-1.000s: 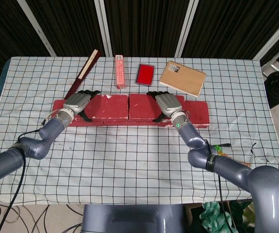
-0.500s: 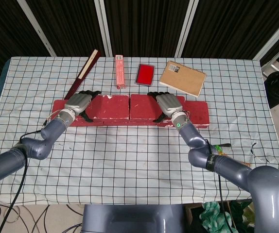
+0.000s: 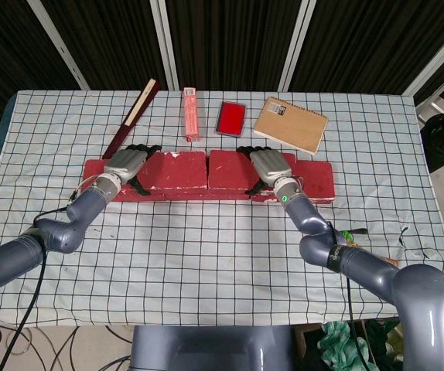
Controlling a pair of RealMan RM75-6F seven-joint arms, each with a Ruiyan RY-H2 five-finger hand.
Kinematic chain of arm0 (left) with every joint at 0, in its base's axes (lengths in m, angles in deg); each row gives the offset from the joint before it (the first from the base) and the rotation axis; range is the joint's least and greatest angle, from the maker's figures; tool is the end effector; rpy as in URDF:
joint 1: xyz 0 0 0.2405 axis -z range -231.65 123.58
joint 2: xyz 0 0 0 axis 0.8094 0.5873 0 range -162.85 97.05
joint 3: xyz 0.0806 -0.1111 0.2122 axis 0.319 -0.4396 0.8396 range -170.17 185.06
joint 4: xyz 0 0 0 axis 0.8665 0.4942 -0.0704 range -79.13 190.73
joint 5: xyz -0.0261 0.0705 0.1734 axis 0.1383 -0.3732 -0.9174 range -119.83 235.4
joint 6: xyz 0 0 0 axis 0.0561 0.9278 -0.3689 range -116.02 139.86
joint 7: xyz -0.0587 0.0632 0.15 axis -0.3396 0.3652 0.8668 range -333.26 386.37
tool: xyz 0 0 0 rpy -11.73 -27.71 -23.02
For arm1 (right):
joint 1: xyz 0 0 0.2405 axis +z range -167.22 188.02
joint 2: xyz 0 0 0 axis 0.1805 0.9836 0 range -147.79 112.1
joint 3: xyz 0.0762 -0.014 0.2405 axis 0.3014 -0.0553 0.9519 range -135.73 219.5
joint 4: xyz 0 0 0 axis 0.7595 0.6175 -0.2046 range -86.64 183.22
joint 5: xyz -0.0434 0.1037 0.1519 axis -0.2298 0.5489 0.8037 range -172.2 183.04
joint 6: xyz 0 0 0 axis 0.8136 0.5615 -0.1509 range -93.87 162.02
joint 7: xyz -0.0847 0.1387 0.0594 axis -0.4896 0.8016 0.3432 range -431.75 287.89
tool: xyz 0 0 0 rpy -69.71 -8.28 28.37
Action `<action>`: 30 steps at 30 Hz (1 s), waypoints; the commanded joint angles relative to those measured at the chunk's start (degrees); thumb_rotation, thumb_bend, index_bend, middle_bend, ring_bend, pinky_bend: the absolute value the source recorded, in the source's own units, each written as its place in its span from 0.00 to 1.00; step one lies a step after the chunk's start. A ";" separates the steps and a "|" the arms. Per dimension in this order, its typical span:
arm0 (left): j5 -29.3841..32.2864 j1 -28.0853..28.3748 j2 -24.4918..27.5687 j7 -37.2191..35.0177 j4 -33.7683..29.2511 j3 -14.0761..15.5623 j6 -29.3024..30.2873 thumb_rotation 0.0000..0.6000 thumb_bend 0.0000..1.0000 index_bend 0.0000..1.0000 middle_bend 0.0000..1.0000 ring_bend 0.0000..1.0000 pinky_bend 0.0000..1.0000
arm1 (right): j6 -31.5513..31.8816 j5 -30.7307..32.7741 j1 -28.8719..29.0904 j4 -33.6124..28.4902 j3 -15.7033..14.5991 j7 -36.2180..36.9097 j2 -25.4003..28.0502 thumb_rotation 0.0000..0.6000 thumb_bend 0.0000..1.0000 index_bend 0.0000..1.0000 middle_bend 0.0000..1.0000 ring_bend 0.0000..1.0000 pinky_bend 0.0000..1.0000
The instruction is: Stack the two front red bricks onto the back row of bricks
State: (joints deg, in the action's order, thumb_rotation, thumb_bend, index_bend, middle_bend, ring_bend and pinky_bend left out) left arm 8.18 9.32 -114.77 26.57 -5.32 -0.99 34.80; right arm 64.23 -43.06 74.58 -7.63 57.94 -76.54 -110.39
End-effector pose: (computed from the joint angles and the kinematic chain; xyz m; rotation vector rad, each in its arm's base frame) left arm -0.1386 0.4823 0.0348 -1.8772 -1.1658 -0.6623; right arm -0.0909 -0.4891 -0.0014 1.8138 -1.1436 0.8759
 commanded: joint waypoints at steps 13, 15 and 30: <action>-0.34 0.13 0.14 0.23 0.18 0.31 0.16 1.00 0.07 0.04 0.13 0.01 0.05 | 0.17 -0.21 -0.10 0.28 0.03 0.11 -0.27 1.00 0.29 0.32 0.28 0.27 0.22; -0.47 0.12 0.22 0.19 0.16 0.33 0.08 1.00 0.07 0.04 0.13 0.01 0.05 | 0.25 -0.15 -0.10 0.35 -0.02 -0.04 -0.35 1.00 0.29 0.32 0.28 0.27 0.22; -2.21 0.06 -0.32 -1.00 0.98 0.00 -0.83 1.00 0.04 0.04 0.10 0.00 0.04 | -0.22 1.43 0.13 0.49 -0.45 -1.57 -0.59 1.00 0.24 0.30 0.25 0.21 0.20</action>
State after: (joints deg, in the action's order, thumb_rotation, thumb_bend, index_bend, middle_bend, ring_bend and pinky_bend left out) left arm 6.02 9.36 -115.05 25.60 -4.39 -0.98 34.02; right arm 64.10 -41.70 74.69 -7.12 57.53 -78.05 -111.03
